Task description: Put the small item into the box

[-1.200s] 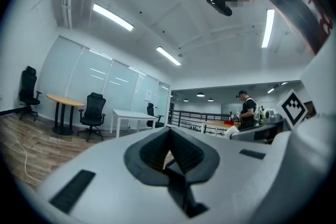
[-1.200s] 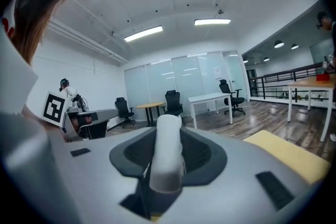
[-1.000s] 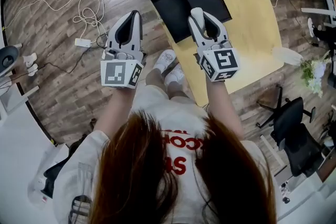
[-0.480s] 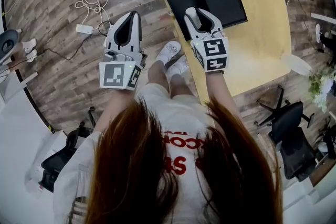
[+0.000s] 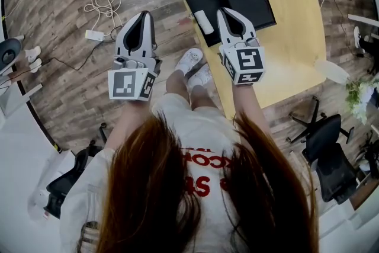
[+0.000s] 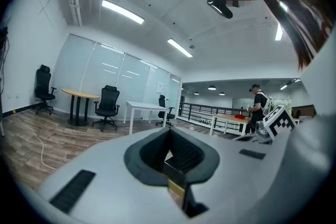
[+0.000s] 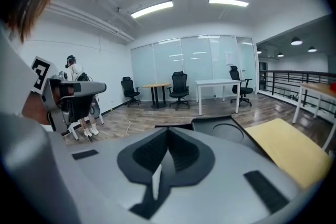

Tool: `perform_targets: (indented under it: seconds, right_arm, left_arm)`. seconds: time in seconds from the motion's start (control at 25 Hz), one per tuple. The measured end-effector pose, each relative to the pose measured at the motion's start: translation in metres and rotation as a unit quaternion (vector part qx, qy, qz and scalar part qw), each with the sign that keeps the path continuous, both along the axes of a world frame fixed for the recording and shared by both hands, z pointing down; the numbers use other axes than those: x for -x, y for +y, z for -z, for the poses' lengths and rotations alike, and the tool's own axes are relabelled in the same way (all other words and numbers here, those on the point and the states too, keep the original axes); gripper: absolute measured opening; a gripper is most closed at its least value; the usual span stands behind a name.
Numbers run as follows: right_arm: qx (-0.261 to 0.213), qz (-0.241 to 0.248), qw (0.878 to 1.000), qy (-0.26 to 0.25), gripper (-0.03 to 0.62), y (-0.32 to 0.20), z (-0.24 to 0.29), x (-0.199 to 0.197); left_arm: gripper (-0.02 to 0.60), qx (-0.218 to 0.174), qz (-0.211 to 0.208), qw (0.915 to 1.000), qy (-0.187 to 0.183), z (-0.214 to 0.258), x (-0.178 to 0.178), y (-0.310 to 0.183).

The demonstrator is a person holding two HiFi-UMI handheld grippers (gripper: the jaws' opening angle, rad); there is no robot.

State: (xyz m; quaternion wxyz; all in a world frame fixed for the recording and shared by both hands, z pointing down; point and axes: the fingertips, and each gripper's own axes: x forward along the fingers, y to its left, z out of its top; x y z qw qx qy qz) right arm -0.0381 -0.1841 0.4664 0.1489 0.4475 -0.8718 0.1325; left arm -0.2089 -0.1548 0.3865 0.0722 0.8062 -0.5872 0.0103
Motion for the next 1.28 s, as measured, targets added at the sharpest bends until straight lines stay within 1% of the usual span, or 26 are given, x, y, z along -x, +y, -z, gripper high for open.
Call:
perform_targets:
  seconds: [0.2, 0.48, 0.64, 0.76, 0.96, 1.04, 1.16, 1.28]
  right_arm:
    - [-0.052, -0.018, 0.998, -0.027, 0.006, -0.005, 0.043, -0.008]
    - [-0.117, -0.029, 0.991, -0.065, 0.005, -0.013, 0.109, -0.019]
    - [-0.138, -0.038, 0.987, -0.072, 0.005, -0.014, 0.119, -0.021]
    - [-0.147, -0.052, 0.985, -0.072, 0.005, -0.01, 0.132, -0.032]
    - [-0.153, -0.09, 0.982, -0.066, 0.005, 0.007, 0.141, -0.058]
    - [-0.154, -0.109, 0.98, -0.064, 0.005, 0.011, 0.142, -0.073]
    - [-0.157, -0.15, 0.974, -0.059, 0.005, 0.024, 0.144, -0.106]
    - [-0.165, -0.191, 0.966, -0.053, 0.005, 0.048, 0.149, -0.138]
  left_arm:
    - [0.006, -0.019, 0.006, 0.9998, -0.004, 0.018, 0.004, -0.003]
    - [0.006, -0.058, 0.021, 0.9981, -0.011, 0.057, 0.013, -0.005]
    - [0.006, -0.073, 0.022, 0.997, -0.016, 0.065, 0.019, -0.007]
    - [0.006, -0.079, 0.015, 0.9966, -0.019, 0.076, 0.014, -0.008]
    - [0.006, -0.088, -0.018, 0.9958, -0.016, 0.086, -0.005, -0.011]
    - [0.006, -0.089, -0.035, 0.9953, -0.014, 0.087, -0.019, -0.016]
    - [0.006, -0.092, -0.074, 0.9929, -0.01, 0.089, -0.052, -0.023]
    - [0.006, -0.095, -0.116, 0.9887, -0.004, 0.09, -0.086, -0.019]
